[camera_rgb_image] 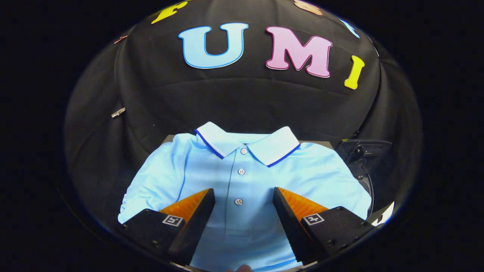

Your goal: Put the clothes into the washing machine and then close the washing machine lid.

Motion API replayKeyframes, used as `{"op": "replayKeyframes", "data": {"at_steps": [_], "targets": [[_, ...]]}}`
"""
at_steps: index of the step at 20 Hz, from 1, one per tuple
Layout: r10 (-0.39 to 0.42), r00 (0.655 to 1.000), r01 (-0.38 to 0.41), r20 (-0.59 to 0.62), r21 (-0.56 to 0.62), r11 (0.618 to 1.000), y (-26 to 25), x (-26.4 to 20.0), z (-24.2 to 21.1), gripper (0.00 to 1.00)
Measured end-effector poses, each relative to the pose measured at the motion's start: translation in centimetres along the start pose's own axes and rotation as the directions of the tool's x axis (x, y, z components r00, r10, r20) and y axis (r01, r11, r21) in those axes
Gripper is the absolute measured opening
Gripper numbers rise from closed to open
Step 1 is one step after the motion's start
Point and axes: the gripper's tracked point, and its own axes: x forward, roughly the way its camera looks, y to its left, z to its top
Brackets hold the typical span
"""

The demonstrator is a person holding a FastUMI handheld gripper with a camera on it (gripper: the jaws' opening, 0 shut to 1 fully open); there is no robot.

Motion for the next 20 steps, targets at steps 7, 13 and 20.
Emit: {"op": "replayKeyframes", "data": {"at_steps": [7, 13, 20], "targets": [[-0.024, 0.997, 0.026, -0.074, 0.024, 0.999, -0.11, 0.00, -0.31, 0.98], [-0.018, 0.980, 0.020, -0.199, 0.007, 1.000, -0.60, 0.26, -0.40, 0.69], [-0.042, 0.970, 0.055, -0.239, 0.049, 0.997, -0.33, 0.28, -0.11, 0.54]]}}
